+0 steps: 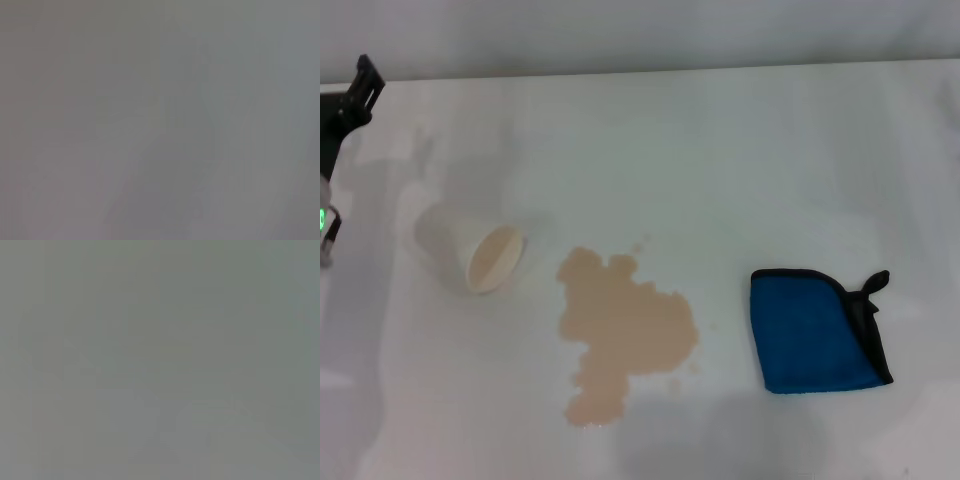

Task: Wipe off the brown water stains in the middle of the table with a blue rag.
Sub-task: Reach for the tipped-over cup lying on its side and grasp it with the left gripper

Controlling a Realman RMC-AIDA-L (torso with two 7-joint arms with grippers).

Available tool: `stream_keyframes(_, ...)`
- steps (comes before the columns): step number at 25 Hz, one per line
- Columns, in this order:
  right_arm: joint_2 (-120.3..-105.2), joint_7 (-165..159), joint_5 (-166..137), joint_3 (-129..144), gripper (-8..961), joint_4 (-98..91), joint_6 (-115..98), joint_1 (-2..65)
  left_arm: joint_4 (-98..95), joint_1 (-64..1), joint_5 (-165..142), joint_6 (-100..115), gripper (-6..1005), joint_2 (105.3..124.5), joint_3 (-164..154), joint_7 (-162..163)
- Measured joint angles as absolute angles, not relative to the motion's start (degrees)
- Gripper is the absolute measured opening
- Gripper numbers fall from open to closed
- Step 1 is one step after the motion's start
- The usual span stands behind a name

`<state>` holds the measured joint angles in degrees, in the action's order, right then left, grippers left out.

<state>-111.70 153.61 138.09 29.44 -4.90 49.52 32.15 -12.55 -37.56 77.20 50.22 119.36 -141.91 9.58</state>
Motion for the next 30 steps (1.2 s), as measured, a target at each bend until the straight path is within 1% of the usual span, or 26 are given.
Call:
stream_keyframes(6,-113.87,146.92,135.13,31.26,868,-5.13,54.52,28.76,-17.33,-29.96,76.87,57.28,877,119.20,-142.30,10.56)
stream_keyframes(9,-114.24,143.51,134.89,32.55,866,-5.76,54.57,27.98,-17.98,-26.89,75.58,58.13,877,119.16,-142.42,13.38)
stream_keyframes(15,-115.08,141.39,134.81,38.38,863,-6.51,54.68,27.51,-18.09,-23.80,70.42,58.72,876,119.22,-142.47,17.14)
stream_keyframes(26,-115.07,141.34,135.08,38.82,857,-6.26,54.45,27.07,-18.28,-21.68,63.77,61.35,878,119.10,-142.47,20.62)
stream_keyframes(30,-114.90,141.32,135.25,38.81,854,-6.14,54.26,26.94,-17.12,-22.41,58.62,65.68,877,118.38,-142.22,23.93)
